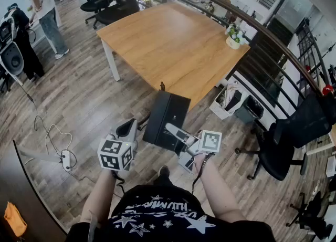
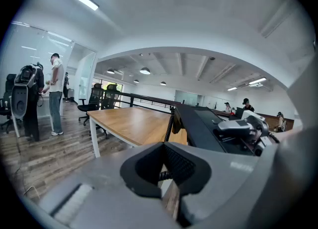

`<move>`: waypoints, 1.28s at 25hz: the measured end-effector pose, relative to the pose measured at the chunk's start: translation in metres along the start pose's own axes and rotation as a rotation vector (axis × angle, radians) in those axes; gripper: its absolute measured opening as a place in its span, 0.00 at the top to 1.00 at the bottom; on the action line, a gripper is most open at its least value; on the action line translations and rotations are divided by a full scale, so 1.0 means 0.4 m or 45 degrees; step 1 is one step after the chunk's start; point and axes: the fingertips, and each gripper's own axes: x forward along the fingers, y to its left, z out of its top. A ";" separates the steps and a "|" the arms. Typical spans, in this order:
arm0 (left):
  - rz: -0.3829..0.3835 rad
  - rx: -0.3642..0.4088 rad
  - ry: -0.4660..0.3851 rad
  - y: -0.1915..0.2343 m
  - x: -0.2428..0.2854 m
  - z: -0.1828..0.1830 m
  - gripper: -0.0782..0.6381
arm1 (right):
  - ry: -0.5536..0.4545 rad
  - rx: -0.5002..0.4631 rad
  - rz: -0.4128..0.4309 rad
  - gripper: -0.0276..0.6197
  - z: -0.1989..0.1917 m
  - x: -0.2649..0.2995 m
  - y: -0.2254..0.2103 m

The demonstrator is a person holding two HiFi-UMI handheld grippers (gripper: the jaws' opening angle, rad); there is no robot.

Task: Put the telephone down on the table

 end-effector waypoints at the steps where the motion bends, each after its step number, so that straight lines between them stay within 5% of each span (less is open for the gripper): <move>1: 0.001 -0.001 0.001 -0.004 -0.006 -0.004 0.89 | 0.001 0.005 -0.001 0.71 -0.008 -0.003 0.003; 32: 0.028 -0.041 0.013 0.007 -0.254 -0.128 0.89 | -0.001 0.044 -0.006 0.70 -0.232 -0.025 0.080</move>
